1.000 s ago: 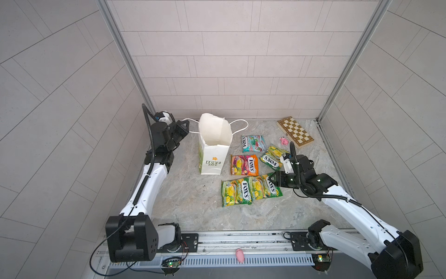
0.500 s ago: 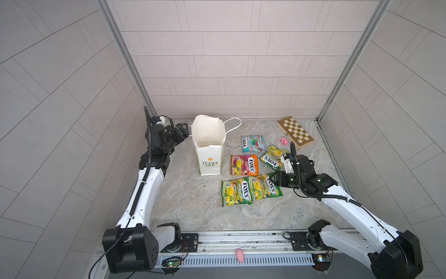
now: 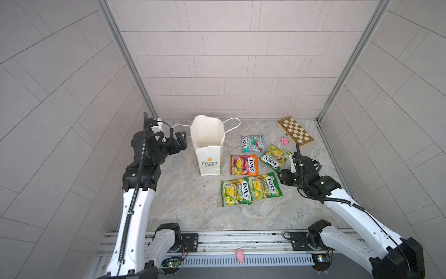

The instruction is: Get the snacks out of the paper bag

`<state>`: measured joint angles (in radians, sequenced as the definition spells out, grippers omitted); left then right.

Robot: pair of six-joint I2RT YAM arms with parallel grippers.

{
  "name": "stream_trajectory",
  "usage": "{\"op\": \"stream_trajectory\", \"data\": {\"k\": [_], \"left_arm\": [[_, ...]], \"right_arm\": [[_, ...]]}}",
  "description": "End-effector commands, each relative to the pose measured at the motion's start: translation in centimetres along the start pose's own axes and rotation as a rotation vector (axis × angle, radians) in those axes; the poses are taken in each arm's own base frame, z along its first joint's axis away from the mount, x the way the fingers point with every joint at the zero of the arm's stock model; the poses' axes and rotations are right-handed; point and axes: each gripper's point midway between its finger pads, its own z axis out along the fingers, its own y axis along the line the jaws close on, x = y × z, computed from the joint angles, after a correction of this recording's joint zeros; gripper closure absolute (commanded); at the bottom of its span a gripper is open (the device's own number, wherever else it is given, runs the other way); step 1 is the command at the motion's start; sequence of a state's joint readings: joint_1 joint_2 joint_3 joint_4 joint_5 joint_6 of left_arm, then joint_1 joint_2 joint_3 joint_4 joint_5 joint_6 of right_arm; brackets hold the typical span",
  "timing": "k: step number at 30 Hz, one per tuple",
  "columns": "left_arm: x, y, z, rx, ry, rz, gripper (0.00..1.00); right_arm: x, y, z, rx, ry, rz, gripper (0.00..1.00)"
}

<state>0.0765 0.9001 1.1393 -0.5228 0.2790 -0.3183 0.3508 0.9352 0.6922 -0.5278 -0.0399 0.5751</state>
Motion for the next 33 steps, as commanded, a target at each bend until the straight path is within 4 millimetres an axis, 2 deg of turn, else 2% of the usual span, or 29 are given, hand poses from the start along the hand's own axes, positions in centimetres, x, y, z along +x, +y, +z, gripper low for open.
{"op": "stream_trajectory", "data": {"k": [1,5,7,11,14,18,24,30,33], "left_arm": [[3.7,2.5,-1.7,-0.12,0.092,-0.018,0.0],[6.0,3.3,-3.5,-0.151,0.099,-0.084,0.0],[7.3,3.8,-3.8,-0.167,0.093,-0.138,0.0],[9.9,5.8,-3.2,-0.224,0.075,-0.236,0.0],[10.8,7.3,-2.3,-0.27,0.033,-0.302,0.0],[11.3,9.7,-1.1,-0.355,-0.046,-0.344,0.0],[12.2,12.5,0.8,-0.453,-0.123,-0.359,0.0],[12.5,15.1,2.0,-0.551,-0.195,-0.273,0.0],[12.5,15.5,2.9,-0.553,-0.22,-0.208,0.0]], "right_arm": [[-1.2,-3.5,-0.6,0.166,-0.08,-0.012,0.42],[-2.3,-5.8,-1.0,0.263,-0.132,0.007,0.42],[-2.8,-6.8,-1.1,0.307,-0.159,0.01,0.42],[-3.8,-8.8,-1.4,0.396,-0.22,0.032,0.42],[-4.4,-10.4,-1.3,0.464,-0.288,0.048,0.42],[-5.4,-11.7,-1.2,0.523,-0.369,0.064,0.41],[-7.5,-12.7,-0.9,0.568,-0.462,0.056,0.41],[-8.4,-13.8,0.3,0.607,-0.546,0.056,0.4],[-8.8,-14.3,0.8,0.626,-0.557,0.065,0.39]]}}
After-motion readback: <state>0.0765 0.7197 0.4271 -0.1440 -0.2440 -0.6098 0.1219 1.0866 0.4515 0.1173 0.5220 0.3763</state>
